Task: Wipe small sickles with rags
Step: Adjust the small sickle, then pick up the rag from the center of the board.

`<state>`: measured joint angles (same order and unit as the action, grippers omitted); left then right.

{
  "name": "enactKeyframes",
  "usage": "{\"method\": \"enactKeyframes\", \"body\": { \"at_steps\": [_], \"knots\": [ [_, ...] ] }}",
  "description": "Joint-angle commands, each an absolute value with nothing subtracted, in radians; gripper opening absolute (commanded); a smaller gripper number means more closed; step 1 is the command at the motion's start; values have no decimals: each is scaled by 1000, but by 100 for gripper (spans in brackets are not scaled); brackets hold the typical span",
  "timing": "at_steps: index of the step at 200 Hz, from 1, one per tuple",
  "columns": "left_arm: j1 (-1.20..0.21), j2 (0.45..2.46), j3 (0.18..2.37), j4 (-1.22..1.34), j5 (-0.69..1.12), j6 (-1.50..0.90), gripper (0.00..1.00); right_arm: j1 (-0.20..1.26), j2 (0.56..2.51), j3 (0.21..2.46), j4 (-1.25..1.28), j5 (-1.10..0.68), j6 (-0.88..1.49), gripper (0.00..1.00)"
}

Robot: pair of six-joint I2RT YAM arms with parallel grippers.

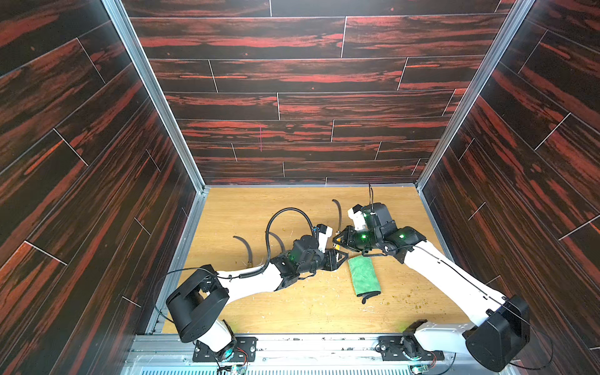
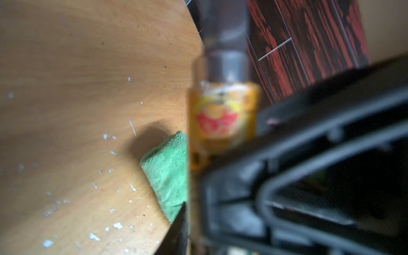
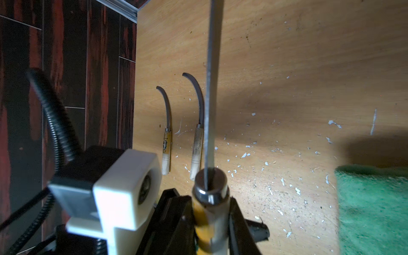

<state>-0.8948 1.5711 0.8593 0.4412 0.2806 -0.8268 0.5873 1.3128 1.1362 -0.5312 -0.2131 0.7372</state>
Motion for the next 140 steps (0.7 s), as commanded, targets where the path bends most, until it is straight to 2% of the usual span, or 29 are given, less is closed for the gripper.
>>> {"method": "enactKeyframes", "body": {
  "at_steps": [1,8,43,55,70,102,140],
  "knots": [
    [-901,1577,878,447,281,-820,7,601,1316,1167,-524,-232,755,5],
    [-899,1574,873,456,279,-824,0,601,1317,1167,-525,-229,753,7],
    [-898,1559,824,490,235,-853,0,601,1309,1180,-566,-209,728,35],
    [-895,1554,808,489,213,-861,0,601,1292,1191,-610,-160,711,49],
    [-890,1543,789,474,178,-868,0,601,1261,1202,-675,-77,698,58],
    [-879,1519,784,364,94,-842,0,600,1220,1221,-820,63,667,62],
    [-870,1478,753,325,54,-834,0,591,1269,1140,-967,149,637,64]
  ]
}}
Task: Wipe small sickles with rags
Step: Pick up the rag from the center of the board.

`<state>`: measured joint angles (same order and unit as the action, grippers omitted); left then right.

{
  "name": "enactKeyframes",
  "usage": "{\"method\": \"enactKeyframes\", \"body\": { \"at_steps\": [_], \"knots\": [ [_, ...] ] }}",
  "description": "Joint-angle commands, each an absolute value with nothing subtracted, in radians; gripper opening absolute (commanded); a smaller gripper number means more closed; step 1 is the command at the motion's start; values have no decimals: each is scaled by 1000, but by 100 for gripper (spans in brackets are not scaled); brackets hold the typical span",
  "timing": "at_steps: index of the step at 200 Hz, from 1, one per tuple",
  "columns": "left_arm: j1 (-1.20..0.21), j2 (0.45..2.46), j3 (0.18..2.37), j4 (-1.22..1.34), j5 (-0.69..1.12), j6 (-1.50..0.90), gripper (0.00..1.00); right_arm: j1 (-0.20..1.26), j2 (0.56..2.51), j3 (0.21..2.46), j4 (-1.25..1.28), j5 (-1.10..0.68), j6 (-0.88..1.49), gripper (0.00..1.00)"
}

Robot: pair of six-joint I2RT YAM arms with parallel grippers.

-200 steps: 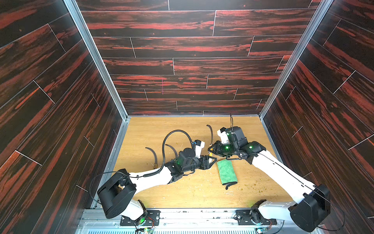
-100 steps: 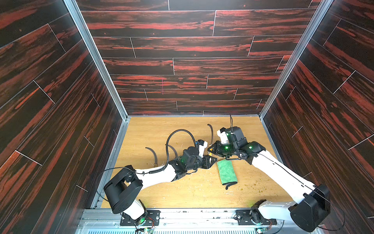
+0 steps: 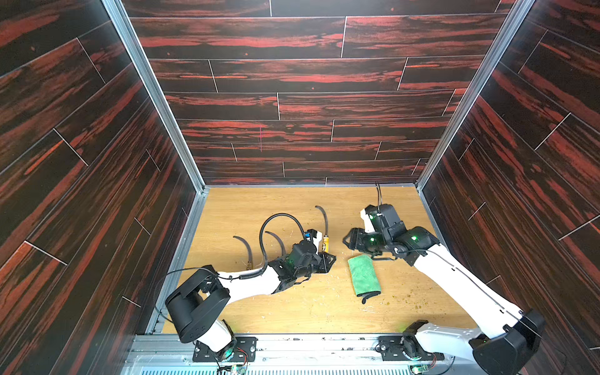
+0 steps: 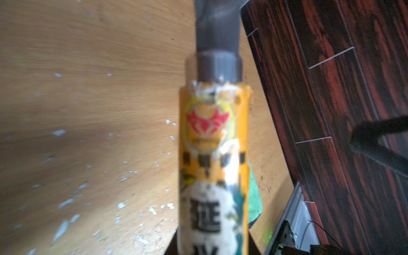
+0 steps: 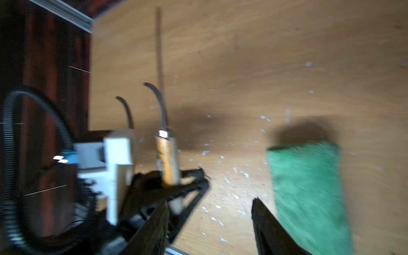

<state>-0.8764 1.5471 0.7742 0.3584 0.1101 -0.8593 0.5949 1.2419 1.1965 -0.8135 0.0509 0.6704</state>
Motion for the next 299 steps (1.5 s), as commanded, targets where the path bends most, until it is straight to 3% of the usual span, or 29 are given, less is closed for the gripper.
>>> {"method": "enactKeyframes", "body": {
  "at_steps": [1,96,147,161,190,221,242,299],
  "knots": [
    [-870,1477,751,324,55,-833,0,591,1271,1137,-968,150,637,64],
    [-855,1387,645,434,216,-800,0,515,1406,932,-895,107,608,70],
    [-833,1376,546,686,373,-911,0,480,1539,900,-780,55,571,69],
    [-830,1376,519,747,410,-946,0,465,1562,896,-755,36,558,62],
    [-831,1377,474,841,462,-1008,0,447,1592,890,-715,8,533,31],
    [-831,1378,434,955,483,-1087,0,439,1603,894,-691,-4,508,13],
    [-831,1386,408,1057,490,-1148,0,439,1545,907,-681,-3,492,7],
    [-833,1478,376,1329,480,-1299,0,439,1261,1006,-690,-118,452,4]
  ]
}}
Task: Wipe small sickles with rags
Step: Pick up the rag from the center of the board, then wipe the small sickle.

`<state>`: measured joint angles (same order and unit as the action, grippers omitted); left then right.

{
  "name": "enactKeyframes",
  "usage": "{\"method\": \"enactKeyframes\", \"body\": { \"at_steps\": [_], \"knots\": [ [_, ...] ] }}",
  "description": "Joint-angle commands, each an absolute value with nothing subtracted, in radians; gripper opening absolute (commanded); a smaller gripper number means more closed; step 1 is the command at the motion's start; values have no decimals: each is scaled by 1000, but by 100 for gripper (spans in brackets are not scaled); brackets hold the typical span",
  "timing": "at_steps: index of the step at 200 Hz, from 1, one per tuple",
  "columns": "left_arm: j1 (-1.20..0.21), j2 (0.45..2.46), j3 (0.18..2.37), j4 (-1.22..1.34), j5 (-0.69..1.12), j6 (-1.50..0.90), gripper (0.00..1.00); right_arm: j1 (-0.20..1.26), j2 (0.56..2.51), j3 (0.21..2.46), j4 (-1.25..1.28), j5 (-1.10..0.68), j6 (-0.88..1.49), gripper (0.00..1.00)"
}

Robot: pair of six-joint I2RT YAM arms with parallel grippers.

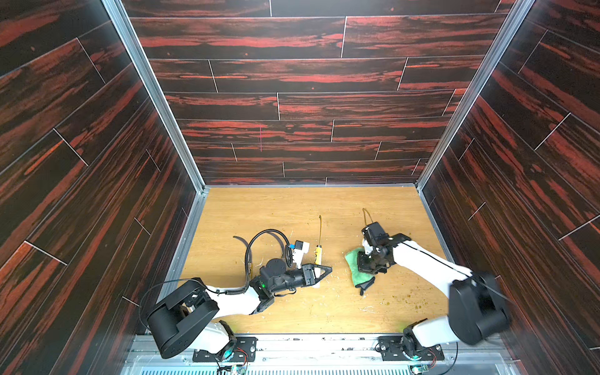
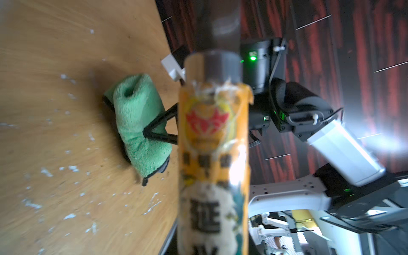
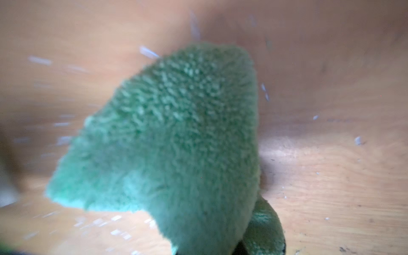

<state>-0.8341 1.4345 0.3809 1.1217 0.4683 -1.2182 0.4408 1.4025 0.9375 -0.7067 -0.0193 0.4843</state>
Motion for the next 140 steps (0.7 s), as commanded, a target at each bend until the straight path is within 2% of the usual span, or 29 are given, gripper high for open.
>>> {"method": "enactKeyframes", "body": {
  "at_steps": [1,39,140],
  "knots": [
    [-834,1480,376,1335,480,-1302,0,439,1256,1008,-688,-123,451,4],
    [-858,1541,414,1410,492,-1344,0,440,1146,1050,-606,-303,436,4],
    [-914,1534,513,1269,525,-1313,0,514,1261,1144,-446,-383,330,3]
  ]
}}
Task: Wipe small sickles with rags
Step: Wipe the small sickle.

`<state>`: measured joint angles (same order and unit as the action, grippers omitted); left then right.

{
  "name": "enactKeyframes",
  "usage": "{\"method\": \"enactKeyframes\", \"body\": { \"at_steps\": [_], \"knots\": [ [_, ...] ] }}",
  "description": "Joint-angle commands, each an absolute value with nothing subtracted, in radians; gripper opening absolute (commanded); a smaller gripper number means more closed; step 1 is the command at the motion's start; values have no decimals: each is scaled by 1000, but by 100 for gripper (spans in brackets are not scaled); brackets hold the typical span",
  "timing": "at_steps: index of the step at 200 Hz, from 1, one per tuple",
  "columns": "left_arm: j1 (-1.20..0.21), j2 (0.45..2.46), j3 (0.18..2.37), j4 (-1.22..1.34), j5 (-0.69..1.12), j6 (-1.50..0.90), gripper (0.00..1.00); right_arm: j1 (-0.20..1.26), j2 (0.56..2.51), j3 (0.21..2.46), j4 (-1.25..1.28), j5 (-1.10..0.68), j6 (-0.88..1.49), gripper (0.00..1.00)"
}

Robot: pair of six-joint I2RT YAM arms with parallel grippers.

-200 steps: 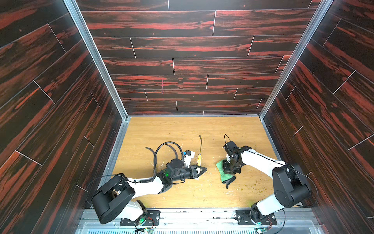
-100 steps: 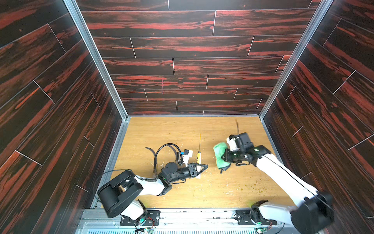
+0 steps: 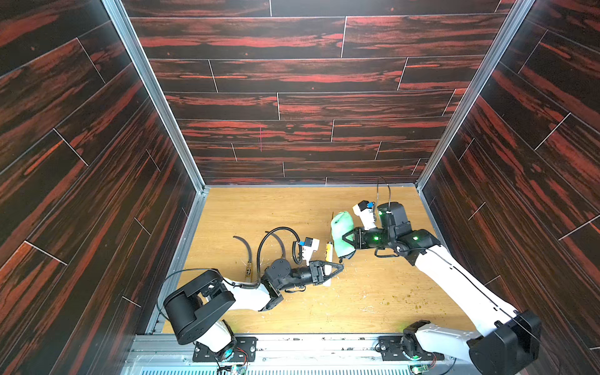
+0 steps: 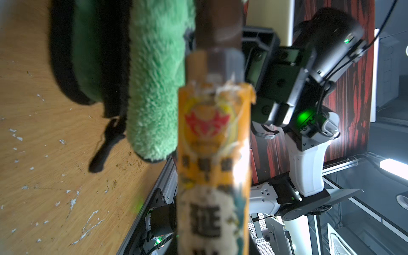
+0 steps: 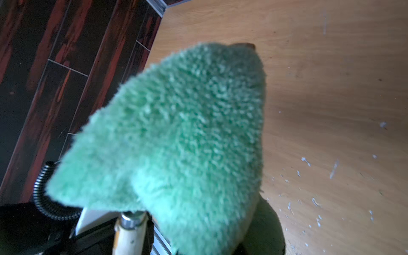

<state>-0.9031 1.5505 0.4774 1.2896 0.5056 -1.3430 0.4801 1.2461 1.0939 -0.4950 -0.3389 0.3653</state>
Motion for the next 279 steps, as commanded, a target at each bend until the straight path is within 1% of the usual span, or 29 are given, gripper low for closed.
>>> {"method": "enactKeyframes", "body": {
  "at_steps": [1,52,74,76,111,146,206,217,221,238,279],
  "knots": [
    [-914,1534,513,1269,525,-1313,0,515,1261,1145,-446,-383,331,3],
    [-914,1562,542,1269,521,-1310,0,585,1235,1149,-468,-362,334,3],
    [-914,1567,552,1273,523,-1314,0,592,1231,1150,-473,-356,327,3],
    [-914,1567,553,1273,525,-1314,0,592,1232,1152,-474,-332,327,3],
    [-920,1567,557,1281,550,-1323,0,591,1299,1195,-451,-301,308,2],
    [-938,1564,557,1279,567,-1326,0,586,1418,1283,-433,-277,276,2],
    [-953,1547,552,1258,579,-1313,0,521,1595,1421,-404,-338,263,1],
    [-954,1542,549,1256,578,-1310,0,503,1624,1443,-401,-339,264,1],
    [-955,1540,548,1256,578,-1310,0,496,1634,1450,-398,-374,265,1],
    [-956,1531,540,1251,574,-1307,0,465,1685,1480,-394,-397,275,1],
    [-956,1500,519,1228,555,-1291,0,372,1800,1547,-390,-420,312,1]
  ]
}}
